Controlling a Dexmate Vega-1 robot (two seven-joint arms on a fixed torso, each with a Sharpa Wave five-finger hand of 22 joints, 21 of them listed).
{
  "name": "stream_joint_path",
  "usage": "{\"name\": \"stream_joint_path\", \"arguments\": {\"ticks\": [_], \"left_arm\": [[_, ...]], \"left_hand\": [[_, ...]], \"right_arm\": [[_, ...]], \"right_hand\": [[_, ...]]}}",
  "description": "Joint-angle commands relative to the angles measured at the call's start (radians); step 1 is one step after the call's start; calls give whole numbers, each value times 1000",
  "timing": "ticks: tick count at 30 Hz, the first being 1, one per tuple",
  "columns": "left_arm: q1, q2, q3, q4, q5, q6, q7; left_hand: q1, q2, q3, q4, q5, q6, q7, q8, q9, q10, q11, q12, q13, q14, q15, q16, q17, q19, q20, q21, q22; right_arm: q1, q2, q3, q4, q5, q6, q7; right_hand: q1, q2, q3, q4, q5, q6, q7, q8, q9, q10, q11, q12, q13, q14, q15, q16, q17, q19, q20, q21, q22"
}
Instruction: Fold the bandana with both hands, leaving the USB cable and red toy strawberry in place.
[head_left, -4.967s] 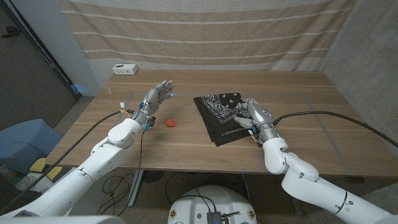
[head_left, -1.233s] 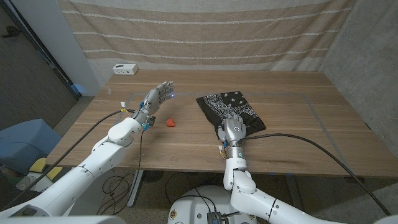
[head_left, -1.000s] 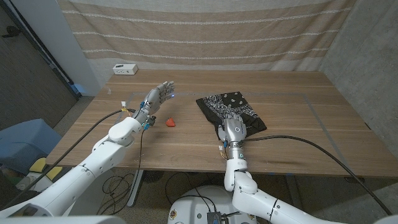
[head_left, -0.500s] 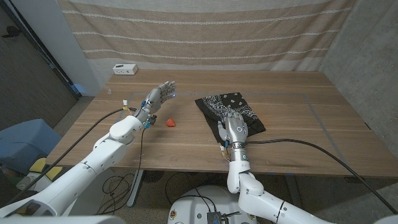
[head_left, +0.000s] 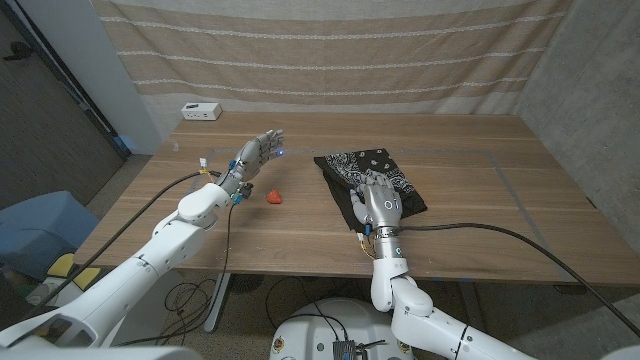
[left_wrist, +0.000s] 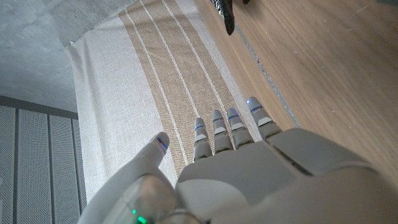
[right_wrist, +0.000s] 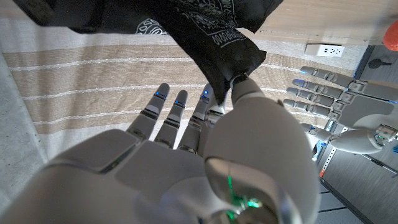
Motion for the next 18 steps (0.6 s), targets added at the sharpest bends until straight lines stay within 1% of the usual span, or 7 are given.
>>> {"name": "stream_joint_path", "arguments": {"ticks": [1, 5, 9, 10, 15, 16, 18], "left_arm": [[-25, -14, 12, 31, -2, -11, -21], [-34, -18, 16, 40, 1, -14, -25], [-38, -19, 17, 43, 2, -15, -29], [-38, -19, 17, 43, 1, -15, -29], [-41, -22, 19, 48, 2, -18, -32], [-42, -22, 19, 48, 3, -19, -31], [-43, -23, 20, 51, 2, -19, -32]], "left_hand": [[9, 27, 10, -3, 5, -2, -1, 2, 0, -3, -3, -4, 0, -3, -2, -4, 1, -2, 8, 0, 1], [9, 26, 10, -4, 5, -3, -1, 2, 0, -3, -1, -3, 0, -3, -2, -4, 1, -3, 8, 0, 1], [9, 26, 11, -5, 4, -3, -1, 2, 0, -3, -1, -3, 0, -3, -3, -4, 1, -2, 7, 0, 1], [10, 26, 11, -5, 4, -3, -2, 2, 0, -3, -1, -3, 0, -3, -2, -4, 1, -3, 7, 0, 1], [10, 22, 10, -7, 4, -2, -1, 3, 0, -4, -4, -3, 0, -3, -3, -4, 1, -3, 6, 0, 1], [10, 21, 10, -7, 4, -2, -1, 3, 0, -4, -4, -3, 0, -3, -3, -4, 1, -3, 7, 0, 1], [10, 20, 10, -7, 3, -3, -2, 3, 0, -4, -4, -3, 0, -4, -4, -4, 1, -3, 7, -1, 1]], "right_arm": [[-44, -68, 10, -112, -72, -25, 70], [-67, -93, 9, -156, -102, -40, 109], [-83, -106, 9, -181, -123, -47, 144], [-85, -104, 11, -181, -125, -45, 146], [-106, -140, 17, -220, -134, -42, 217], [-108, -144, 17, -225, -140, -44, 229], [-114, -151, 24, -237, -136, -45, 258]], "right_hand": [[6, 20, 7, 12, -5, 4, 14, -5, 13, -16, 5, -9, 1, -4, -124, 3, 2, 0, -6, -4, 1], [6, 20, 13, 15, -6, 6, 13, -3, 19, -15, 10, -12, 2, -1, -123, 1, 0, -2, -2, -5, 1], [13, 18, 22, 12, -6, 14, 15, -1, 21, -12, 12, -13, 3, 6, -116, -1, -4, 2, 11, -4, 0], [16, 16, 26, 10, -6, 17, 16, -1, 20, -10, 19, -13, 3, 9, -111, -2, -6, 3, 17, -4, 0], [28, 4, 41, -1, -9, 27, 22, -1, 17, -9, 38, -16, 3, 13, -92, -11, -12, 4, 41, -5, -1], [29, -4, 48, -7, -17, 35, 27, 1, 17, -10, 58, -17, 3, 12, -88, -17, -15, -6, 52, -10, -2], [28, -11, 52, -11, -24, 52, 25, 9, 20, -10, 58, -18, 3, 15, -85, -20, -17, -7, 57, -11, -2]]}}
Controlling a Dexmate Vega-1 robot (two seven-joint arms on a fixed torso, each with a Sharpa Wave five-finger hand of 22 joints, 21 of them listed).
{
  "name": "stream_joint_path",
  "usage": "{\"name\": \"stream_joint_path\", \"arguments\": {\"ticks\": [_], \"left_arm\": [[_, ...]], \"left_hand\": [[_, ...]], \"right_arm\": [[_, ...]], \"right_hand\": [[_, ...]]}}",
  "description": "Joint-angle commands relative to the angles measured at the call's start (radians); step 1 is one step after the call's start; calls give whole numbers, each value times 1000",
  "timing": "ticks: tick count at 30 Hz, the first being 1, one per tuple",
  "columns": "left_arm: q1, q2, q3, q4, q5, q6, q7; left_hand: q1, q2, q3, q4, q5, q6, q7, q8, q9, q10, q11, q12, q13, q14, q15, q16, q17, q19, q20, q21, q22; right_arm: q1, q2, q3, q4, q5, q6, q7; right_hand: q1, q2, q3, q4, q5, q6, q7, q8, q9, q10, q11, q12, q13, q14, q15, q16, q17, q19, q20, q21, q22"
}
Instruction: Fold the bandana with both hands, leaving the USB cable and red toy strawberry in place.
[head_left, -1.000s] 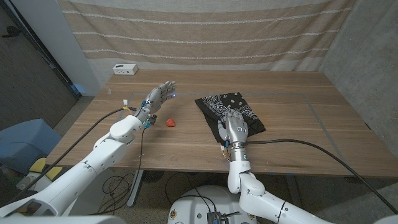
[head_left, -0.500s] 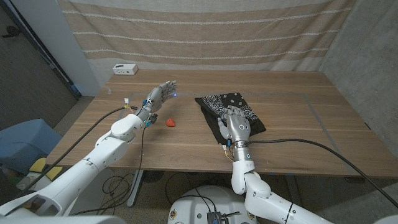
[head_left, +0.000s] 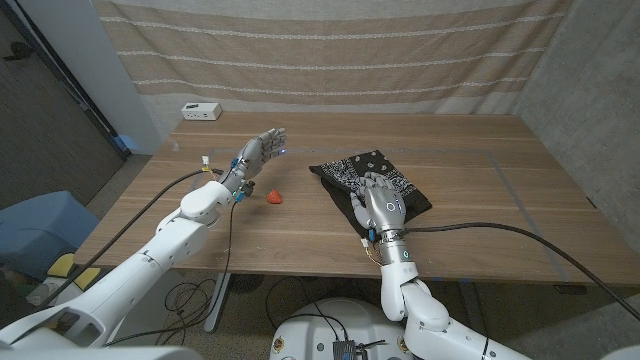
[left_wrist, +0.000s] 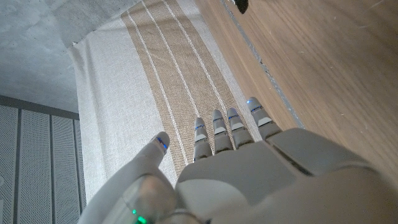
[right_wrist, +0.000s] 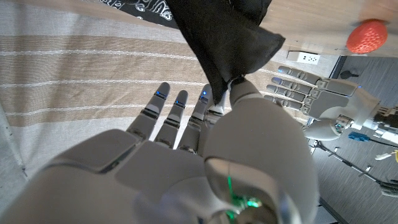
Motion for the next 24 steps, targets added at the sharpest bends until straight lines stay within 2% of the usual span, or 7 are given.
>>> {"name": "stream_joint_path", "arguments": {"ticks": [1, 5, 12, 20, 21, 23, 24], "left_arm": [[-12, -7, 6, 15, 2, -8, -8], [-17, -10, 8, 21, 3, -11, -13], [-20, -8, 8, 20, 6, -11, -12], [-22, -10, 9, 22, 7, -14, -13], [-22, -10, 9, 21, 8, -15, -13], [-21, -10, 8, 20, 8, -15, -11], [-20, -9, 8, 19, 8, -15, -10]], "left_hand": [[10, 20, 6, -4, 3, -3, -1, 3, 0, -4, -4, -3, 0, -4, -4, -4, 1, -3, 7, -1, 1], [10, 17, 5, -5, 3, -3, -2, 3, 0, -4, -1, -2, 0, -3, -3, -3, 1, -3, 7, -1, 1], [11, 11, 5, -10, 2, -4, -2, 4, 0, -5, -3, -2, 0, -4, -4, -3, 1, -3, 7, -1, 1], [11, 7, 4, -13, 1, -6, -5, 4, 0, -5, -3, -1, 0, -4, -6, -3, 1, -4, 7, -2, 1], [11, 6, 4, -14, 1, -5, -6, 4, 0, -7, -2, -1, 0, -4, -6, -3, 1, -3, 7, -2, 1], [11, 6, 4, -15, 1, -5, -6, 4, 0, -6, -3, -1, -1, -3, -7, -3, 1, -3, 5, -2, 1], [11, 5, 4, -15, 0, -6, -5, 4, 0, -7, -3, -1, -1, -3, -6, -3, 1, -3, 7, -2, 1]], "right_arm": [[-43, -58, 15, -82, -38, -13, 136], [-39, -79, 14, -98, -45, -17, 219], [-34, -101, 16, -123, -45, -55, 373], [-15, -143, 37, -159, 22, -41, 535], [-16, -152, 48, -162, 47, -19, 540], [-19, -162, 67, -166, 88, 12, 548], [-19, -166, 73, -166, 101, 25, 547]], "right_hand": [[8, -19, 17, -8, -16, 37, -2, 17, 6, -1, 19, -5, 3, 11, -85, -11, -2, -7, 23, -7, 1], [4, -29, 25, -14, -30, 58, 17, 30, 12, -3, 25, -7, 3, 11, -80, -17, -3, -10, 30, -10, 0], [-2, -39, 37, -22, -47, 86, 16, 51, 21, -8, 31, -12, 3, 5, -71, -27, -3, -28, 42, -19, 0], [-21, -57, 80, -40, -33, 157, 54, 120, 59, -10, 68, -19, 4, -8, -45, -49, 2, -103, 69, -46, 2], [-38, -69, 80, -37, -32, 150, 55, 126, 68, -14, 78, -21, 5, -10, -38, -52, 3, -118, 75, -50, 3], [-153, -96, 57, 7, -52, 134, 64, 154, 102, -20, 114, -24, 7, -15, -21, -57, 13, -142, 81, -49, 8], [-249, -120, 30, 40, -88, 97, 72, 166, 129, -26, 119, -27, 8, -19, -11, -60, 22, -152, 84, -45, 11]]}}
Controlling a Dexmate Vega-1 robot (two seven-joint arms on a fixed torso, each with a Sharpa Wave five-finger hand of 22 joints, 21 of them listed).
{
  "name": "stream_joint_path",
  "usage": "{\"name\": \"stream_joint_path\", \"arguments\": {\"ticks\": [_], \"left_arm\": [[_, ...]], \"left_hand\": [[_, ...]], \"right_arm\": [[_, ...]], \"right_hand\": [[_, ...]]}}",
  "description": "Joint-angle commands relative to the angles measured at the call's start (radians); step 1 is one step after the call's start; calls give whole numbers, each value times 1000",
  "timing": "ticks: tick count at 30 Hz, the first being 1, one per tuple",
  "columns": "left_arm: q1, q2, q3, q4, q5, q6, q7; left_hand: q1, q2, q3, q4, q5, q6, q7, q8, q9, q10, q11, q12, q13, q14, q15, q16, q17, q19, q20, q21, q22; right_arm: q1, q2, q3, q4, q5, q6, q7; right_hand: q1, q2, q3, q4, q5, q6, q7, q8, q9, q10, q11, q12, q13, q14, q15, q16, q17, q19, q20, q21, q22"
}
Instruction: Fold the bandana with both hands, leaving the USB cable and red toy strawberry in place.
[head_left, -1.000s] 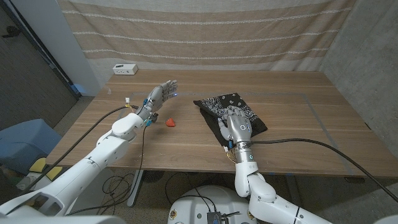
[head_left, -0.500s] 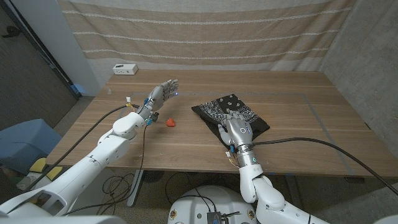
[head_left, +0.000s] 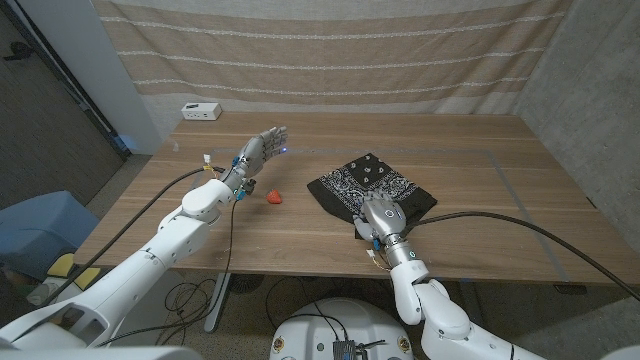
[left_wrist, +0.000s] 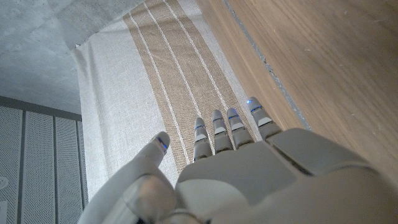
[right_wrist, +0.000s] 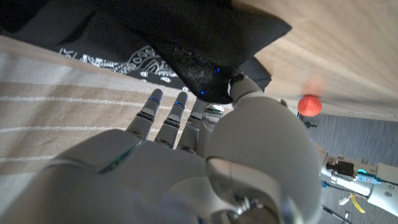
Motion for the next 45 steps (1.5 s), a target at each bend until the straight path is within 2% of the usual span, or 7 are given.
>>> {"name": "stream_joint_path", "arguments": {"ticks": [1, 4, 7, 13, 20, 24, 45], "left_arm": [[-1, -1, 0, -2, 3, -3, 2], [3, 0, -1, -6, 2, -2, 6], [6, 3, -2, -12, 4, -2, 8], [19, 7, -7, -26, 4, -5, 17], [35, 12, -14, -42, 2, -13, 25], [44, 16, -18, -52, 0, -16, 26], [119, 41, -51, -110, -14, -66, 30]], "left_hand": [[11, 5, 3, -7, 0, -3, -2, 4, -1, -4, 0, -1, -1, -2, -3, -3, 1, -3, 7, -2, 1], [11, 5, 3, -8, 0, -3, -1, 4, 0, -3, 1, 0, -1, -2, -4, -3, 1, -4, 7, -3, 1], [11, 4, 4, -9, 0, -4, -1, 4, 0, -4, 0, 0, -1, -2, -3, -3, 1, -3, 6, -3, 1], [11, 5, 4, -10, 0, -5, -1, 4, 0, -3, 1, 0, -1, -2, -4, -3, 1, -4, 7, -3, 1], [11, 5, 4, -11, 0, -5, -2, 4, 0, -2, 3, 1, -1, -1, -4, -2, 1, -3, 8, -3, 1], [11, 5, 5, -12, 1, -6, -2, 4, 0, -2, -2, 1, -1, -1, -2, -2, 1, -3, 8, -3, 1], [14, -12, 0, -26, -3, -6, -12, 5, -1, -7, -3, 0, -1, -4, -8, -4, 0, -3, 0, -5, 0]], "right_arm": [[8, -67, 57, -44, 131, 79, 154], [3, -74, 74, -35, 162, 127, 128], [-2, -80, 91, -24, 193, 179, 97], [-11, -80, 129, -5, 260, 281, 41], [-26, -70, 180, 42, 351, 462, -63], [-25, -63, 195, 75, 368, 560, -112], [-29, 49, 294, 196, 597, 882, -148]], "right_hand": [[-325, -72, -84, 121, -69, -83, 19, 57, 92, -17, 40, -9, 11, -15, -3, -9, 33, -42, 12, 7, 12], [-493, -121, -157, 187, -49, -186, 7, 47, 117, -52, 62, -19, 14, -26, 14, -10, 50, -52, 15, 12, 13], [-585, -153, -205, 221, -28, -287, -1, 16, 113, -102, 81, -28, 20, -35, 19, -12, 61, -58, 19, 13, 13], [-638, -171, -237, 238, -7, -407, -9, -23, 102, -159, 98, -34, 27, -54, 31, -18, 71, -59, 21, 15, 12], [-667, -176, -263, 242, 35, -705, -34, -149, 56, -271, 118, -40, 36, -92, 45, -35, 74, -56, 27, 17, 9], [-668, -169, -268, 240, 50, -857, -78, -228, 29, -321, 121, -37, 35, -111, 54, -42, 68, -57, 30, 16, 8], [-579, -87, -213, 196, 71, -819, -71, -235, -14, -314, 130, -18, 25, -116, 66, -39, 59, 20, 23, 39, 4]]}}
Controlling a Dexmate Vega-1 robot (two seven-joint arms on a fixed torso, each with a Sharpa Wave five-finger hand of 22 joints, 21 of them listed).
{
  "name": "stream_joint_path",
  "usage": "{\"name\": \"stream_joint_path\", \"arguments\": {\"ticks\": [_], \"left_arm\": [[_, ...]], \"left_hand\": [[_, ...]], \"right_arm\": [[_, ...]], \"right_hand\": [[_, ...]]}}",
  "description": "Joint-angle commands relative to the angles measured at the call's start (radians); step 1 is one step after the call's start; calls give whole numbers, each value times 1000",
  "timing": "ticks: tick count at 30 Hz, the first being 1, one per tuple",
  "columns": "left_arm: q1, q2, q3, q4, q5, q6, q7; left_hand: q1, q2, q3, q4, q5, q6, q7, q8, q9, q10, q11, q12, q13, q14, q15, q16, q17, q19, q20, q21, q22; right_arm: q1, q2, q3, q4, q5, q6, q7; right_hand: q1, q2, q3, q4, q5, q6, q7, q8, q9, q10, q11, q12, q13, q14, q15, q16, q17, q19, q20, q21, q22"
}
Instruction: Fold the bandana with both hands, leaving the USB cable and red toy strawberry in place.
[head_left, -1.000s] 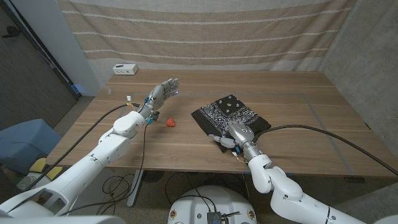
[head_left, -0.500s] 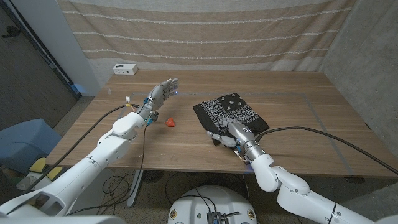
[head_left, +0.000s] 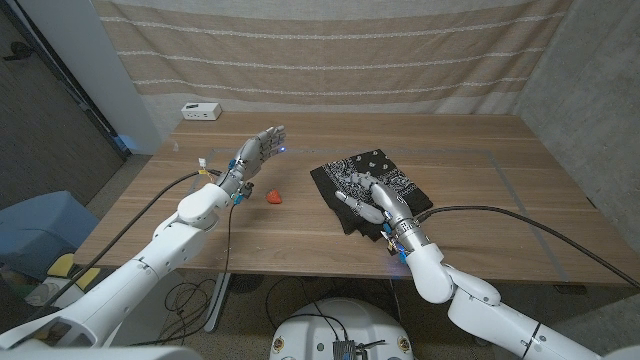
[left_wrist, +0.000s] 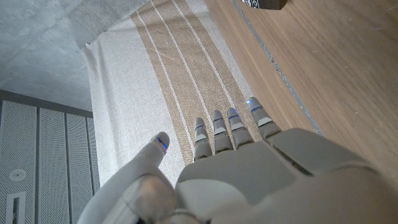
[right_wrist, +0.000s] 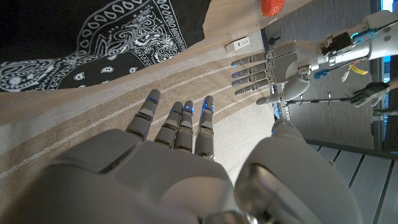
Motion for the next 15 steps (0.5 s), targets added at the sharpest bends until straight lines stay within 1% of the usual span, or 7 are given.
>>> {"name": "stream_joint_path", "arguments": {"ticks": [1, 2, 3, 4, 5, 12, 15], "left_arm": [[44, 13, -20, -30, -8, -31, -2], [46, 12, -21, -31, -10, -35, -2], [47, 10, -22, -29, -11, -41, -4], [48, 8, -24, -27, -13, -47, -7], [49, 7, -24, -26, -14, -52, -8], [49, -15, -26, -1, -34, -89, -33], [46, -20, -27, 11, -43, -100, -48]], "left_hand": [[14, -12, -1, -14, -3, 0, 1, 4, -1, -2, 0, -1, -1, 0, 1, -5, -1, -4, 4, -2, 0], [16, -14, -2, -19, -4, 1, -1, 4, -1, -1, -2, 0, -1, 1, 0, -4, -1, -3, 3, -2, 0], [18, -16, -2, -22, -4, 2, 0, 5, -1, -1, -2, 0, -2, 0, 0, -4, -1, -3, 3, -2, -1], [19, -17, -2, -24, -4, 3, -2, 5, -1, -1, -3, 0, -2, 0, -1, -4, -1, -3, 2, -2, -1], [20, -18, -2, -26, -5, 3, 0, 5, -1, -1, -1, 0, -2, 0, 0, -4, -1, -4, 4, -3, -1], [27, -24, -3, -39, -6, 12, 0, 8, -2, -2, -2, 0, -2, -1, 3, -5, -2, -6, 6, -5, -1], [29, -26, -3, -44, -7, 12, 1, 7, -2, -3, -2, 0, -2, -2, 4, -5, -2, -6, 8, -5, -1]], "right_arm": [[6, 69, 55, 74, 147, 185, -9], [6, 74, 60, 75, 158, 190, -4], [7, 78, 65, 78, 169, 198, -2], [7, 84, 70, 82, 177, 207, -1], [9, 86, 74, 83, 184, 211, 5], [10, 100, 109, 84, 221, 225, 21], [7, 108, 127, 79, 242, 229, 23]], "right_hand": [[32, 15, 20, -14, 5, 15, 2, 6, -5, 12, -1, 7, 0, 3, 6, -1, -1, 15, -1, 8, 3], [49, 23, 29, -24, 5, 18, 3, 5, -9, 17, 2, 8, -1, 10, 4, 2, -3, 19, -3, 8, 2], [60, 28, 35, -31, 4, 21, 3, 5, -12, 21, 0, 10, -2, 13, 4, 3, -4, 21, -4, 8, 2], [64, 29, 37, -33, 4, 21, 3, 5, -13, 22, 1, 10, -2, 13, 5, 3, -4, 22, -4, 8, 2], [76, 36, 44, -41, 2, 28, 6, 6, -16, 25, -3, 12, -3, 15, 6, 3, -6, 25, -4, 8, 2], [108, 47, 63, -64, -6, 48, 8, 8, -26, 42, -2, 18, -5, 31, 3, 8, -10, 35, -10, 10, 1], [113, 49, 66, -67, -8, 49, 9, 8, -28, 47, -3, 19, -6, 34, 2, 9, -11, 38, -9, 10, 1]]}}
